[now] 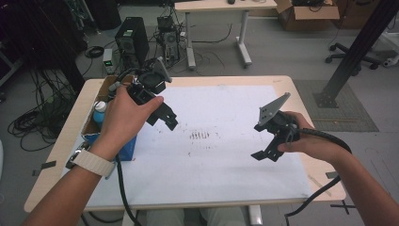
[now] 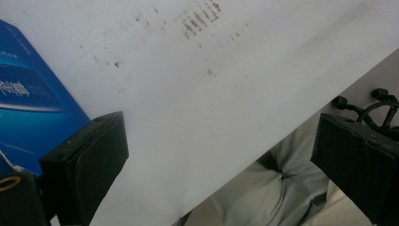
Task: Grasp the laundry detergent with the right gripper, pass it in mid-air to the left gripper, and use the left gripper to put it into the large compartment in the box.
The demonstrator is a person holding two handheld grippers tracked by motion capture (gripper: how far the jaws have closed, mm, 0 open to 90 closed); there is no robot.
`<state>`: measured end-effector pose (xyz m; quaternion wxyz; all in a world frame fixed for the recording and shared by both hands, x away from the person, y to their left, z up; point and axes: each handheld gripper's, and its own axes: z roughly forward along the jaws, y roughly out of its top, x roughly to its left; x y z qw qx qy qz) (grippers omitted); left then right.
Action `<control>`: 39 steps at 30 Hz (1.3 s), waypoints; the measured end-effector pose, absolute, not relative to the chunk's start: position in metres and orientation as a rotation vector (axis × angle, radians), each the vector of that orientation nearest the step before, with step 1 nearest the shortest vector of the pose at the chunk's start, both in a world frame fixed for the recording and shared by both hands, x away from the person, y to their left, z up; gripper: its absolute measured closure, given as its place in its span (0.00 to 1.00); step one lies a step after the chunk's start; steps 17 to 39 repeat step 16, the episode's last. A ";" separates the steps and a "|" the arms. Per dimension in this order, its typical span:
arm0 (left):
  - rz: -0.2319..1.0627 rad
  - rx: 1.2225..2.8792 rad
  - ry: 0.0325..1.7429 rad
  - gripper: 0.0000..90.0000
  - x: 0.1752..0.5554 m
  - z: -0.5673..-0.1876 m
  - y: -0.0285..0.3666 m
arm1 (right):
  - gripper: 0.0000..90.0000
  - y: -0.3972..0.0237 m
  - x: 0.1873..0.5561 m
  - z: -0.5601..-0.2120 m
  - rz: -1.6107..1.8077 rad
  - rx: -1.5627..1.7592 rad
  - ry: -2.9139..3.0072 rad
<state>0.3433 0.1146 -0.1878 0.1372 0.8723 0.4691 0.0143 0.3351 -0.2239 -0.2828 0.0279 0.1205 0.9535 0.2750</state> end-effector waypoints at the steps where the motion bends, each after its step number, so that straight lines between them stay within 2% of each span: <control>1: 0.042 2.526 1.357 0.05 0.343 -0.188 0.115 | 0.05 -0.224 0.335 -0.283 0.851 0.372 2.944; 39: 0.037 2.521 1.355 0.05 0.343 -0.188 0.117 | 0.05 -0.223 0.335 -0.282 0.851 0.365 2.944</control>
